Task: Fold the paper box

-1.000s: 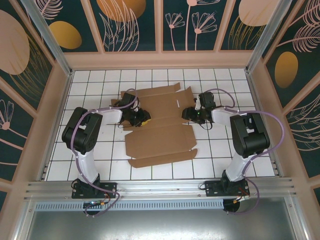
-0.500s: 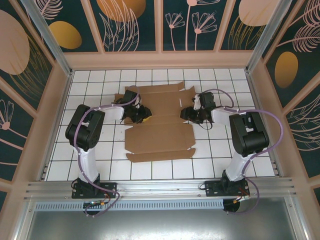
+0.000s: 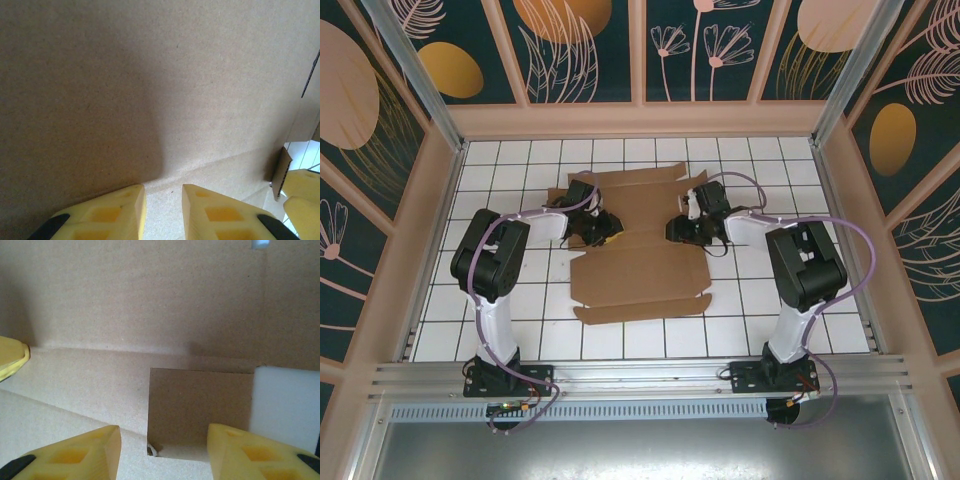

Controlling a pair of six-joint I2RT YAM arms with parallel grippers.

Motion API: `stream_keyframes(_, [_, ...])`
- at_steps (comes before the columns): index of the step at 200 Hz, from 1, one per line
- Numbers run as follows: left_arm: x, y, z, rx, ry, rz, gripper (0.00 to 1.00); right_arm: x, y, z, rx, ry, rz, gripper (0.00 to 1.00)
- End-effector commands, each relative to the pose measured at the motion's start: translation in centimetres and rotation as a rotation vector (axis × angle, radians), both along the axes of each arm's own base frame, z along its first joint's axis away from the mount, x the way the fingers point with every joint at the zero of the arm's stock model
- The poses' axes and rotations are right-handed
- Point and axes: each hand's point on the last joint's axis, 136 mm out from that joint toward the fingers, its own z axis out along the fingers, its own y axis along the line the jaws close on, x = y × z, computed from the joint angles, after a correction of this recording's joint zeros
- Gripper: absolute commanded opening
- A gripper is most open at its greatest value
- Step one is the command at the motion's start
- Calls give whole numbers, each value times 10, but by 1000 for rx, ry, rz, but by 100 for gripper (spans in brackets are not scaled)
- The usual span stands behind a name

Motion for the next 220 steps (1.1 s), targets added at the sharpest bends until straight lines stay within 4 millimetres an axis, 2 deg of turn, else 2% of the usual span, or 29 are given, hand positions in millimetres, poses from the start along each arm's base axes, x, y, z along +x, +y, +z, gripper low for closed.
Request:
stream_keyframes(1, [-21, 23, -43, 136, 94, 15, 27, 4, -8, 29, -41, -79, -5, 49])
stream_keyframes(29, [-15, 20, -33, 122, 70, 9, 28, 12, -9, 94, 17, -223, -20, 52])
stream_keyframes(39, [-12, 18, -29, 119, 58, 5, 28, 13, -4, 107, 43, -237, -10, 52])
stream_keyframes(51, [-9, 16, -27, 121, 48, -3, 29, 15, 3, 112, 56, -237, -2, 51])
stream_keyframes(79, [-8, 3, -30, 151, 43, -61, 30, 37, 3, 95, -92, -243, -85, 46])
stream_keyframes(100, [-9, -13, -26, 179, 25, -105, 30, 49, 8, 82, -85, -227, -128, 45])
stream_keyframes(116, [-6, -17, -14, 149, 9, -91, 31, 54, 13, 70, -117, -202, -137, 43])
stream_keyframes(134, [2, -17, 13, 133, -45, -75, 32, 59, 15, 57, -198, -201, -134, 45])
stream_keyframes(164, [24, -1, 77, 45, -148, 20, 37, 67, 13, 46, -323, -231, -112, 62])
stream_keyframes(168, [27, 3, 84, 40, -161, 32, 37, 63, 21, 46, -326, -239, -90, 65])
stream_keyframes(178, [33, 16, 99, 28, -184, 70, 38, 65, 25, 44, -340, -256, -74, 74])
stream_keyframes(201, [47, 42, 124, 2, -228, 140, 39, 69, 40, 35, -364, -279, -26, 78])
stream_keyframes(220, [60, 58, 132, 34, -243, 166, 41, 73, 51, 24, -375, -275, -6, 79])
